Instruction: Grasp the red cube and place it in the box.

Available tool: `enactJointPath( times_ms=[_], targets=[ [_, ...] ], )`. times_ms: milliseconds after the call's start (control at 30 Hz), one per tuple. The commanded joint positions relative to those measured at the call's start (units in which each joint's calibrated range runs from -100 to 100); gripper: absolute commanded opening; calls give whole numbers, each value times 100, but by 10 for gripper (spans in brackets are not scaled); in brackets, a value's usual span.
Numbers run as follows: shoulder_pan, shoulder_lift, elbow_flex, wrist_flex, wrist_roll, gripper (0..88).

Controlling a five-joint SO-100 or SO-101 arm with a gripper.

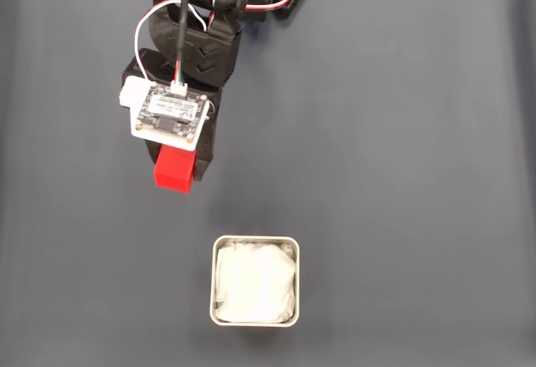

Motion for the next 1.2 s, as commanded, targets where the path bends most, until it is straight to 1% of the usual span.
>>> enactJointPath(
  times_ms=[0, 533, 1167],
  targets=[
    [-146, -179, -482, 110, -10, 58],
    [-892, 523, -2134, 380, -63, 68],
    [-1296, 1684, -3329, 421, -122, 67]
  ],
)
